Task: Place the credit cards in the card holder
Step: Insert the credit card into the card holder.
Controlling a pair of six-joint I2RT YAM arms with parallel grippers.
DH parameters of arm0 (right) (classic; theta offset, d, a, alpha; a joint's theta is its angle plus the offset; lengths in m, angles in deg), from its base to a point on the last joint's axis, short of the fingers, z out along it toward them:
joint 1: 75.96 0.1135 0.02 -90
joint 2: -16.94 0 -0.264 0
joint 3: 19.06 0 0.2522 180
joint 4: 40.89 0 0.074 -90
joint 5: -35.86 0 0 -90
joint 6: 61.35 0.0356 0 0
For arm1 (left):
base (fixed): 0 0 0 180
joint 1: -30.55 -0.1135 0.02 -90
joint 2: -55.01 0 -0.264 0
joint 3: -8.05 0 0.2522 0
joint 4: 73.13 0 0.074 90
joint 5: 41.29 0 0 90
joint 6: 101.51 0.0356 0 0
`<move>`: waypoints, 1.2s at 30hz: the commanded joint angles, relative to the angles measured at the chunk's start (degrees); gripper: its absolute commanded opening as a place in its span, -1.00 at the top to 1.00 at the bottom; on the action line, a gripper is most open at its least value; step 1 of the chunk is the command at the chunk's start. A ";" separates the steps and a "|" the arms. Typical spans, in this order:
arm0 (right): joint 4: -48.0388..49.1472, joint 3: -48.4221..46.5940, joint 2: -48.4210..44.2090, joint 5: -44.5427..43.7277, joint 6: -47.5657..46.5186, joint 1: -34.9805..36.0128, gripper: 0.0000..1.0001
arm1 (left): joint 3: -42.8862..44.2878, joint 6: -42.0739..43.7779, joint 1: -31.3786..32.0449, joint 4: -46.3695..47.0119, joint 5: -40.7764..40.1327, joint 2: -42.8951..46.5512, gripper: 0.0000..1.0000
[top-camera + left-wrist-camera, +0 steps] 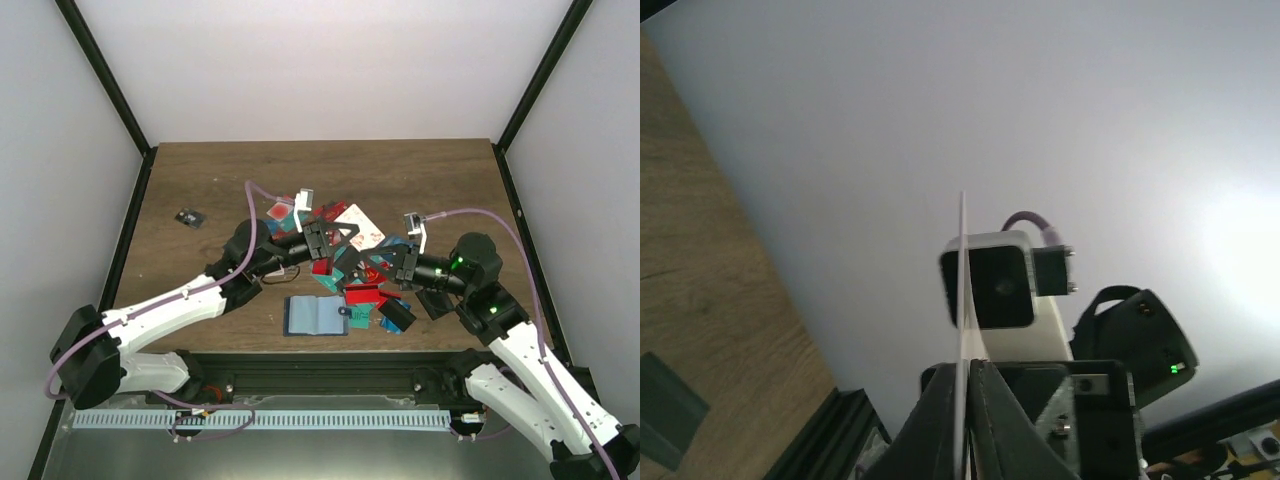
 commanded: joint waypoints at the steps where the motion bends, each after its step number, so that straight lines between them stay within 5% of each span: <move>1: 2.14 -0.30 -0.94 2.68 0.17 -0.15 0.98 | 1.99 1.64 -0.13 1.02 -1.89 0.43 0.92; 3: -0.46 -1.34 -0.58 2.24 -1.21 -0.16 0.70 | 2.08 2.13 -0.10 -0.55 -2.10 1.45 0.92; 7: -9.97 -5.11 0.78 0.79 -9.01 -0.16 -0.33 | 2.99 4.74 -0.29 -8.82 -1.29 4.84 0.92; 12: -18.91 -9.08 2.11 1.18 -20.15 -0.17 -0.63 | 5.56 10.06 -0.84 -22.74 3.72 10.08 0.92; 19: -16.21 -9.67 4.62 13.44 -23.36 -0.16 -0.53 | 7.48 13.23 -0.99 -32.68 11.63 13.74 0.92; 27: -4.25 -7.50 5.27 24.51 -16.11 -0.16 0.01 | 10.50 15.60 -1.02 -37.14 16.07 12.89 0.92; 36: -0.55 -6.47 6.64 24.87 -12.97 -0.16 0.70 | 11.19 15.93 -1.03 -38.07 18.03 12.41 0.92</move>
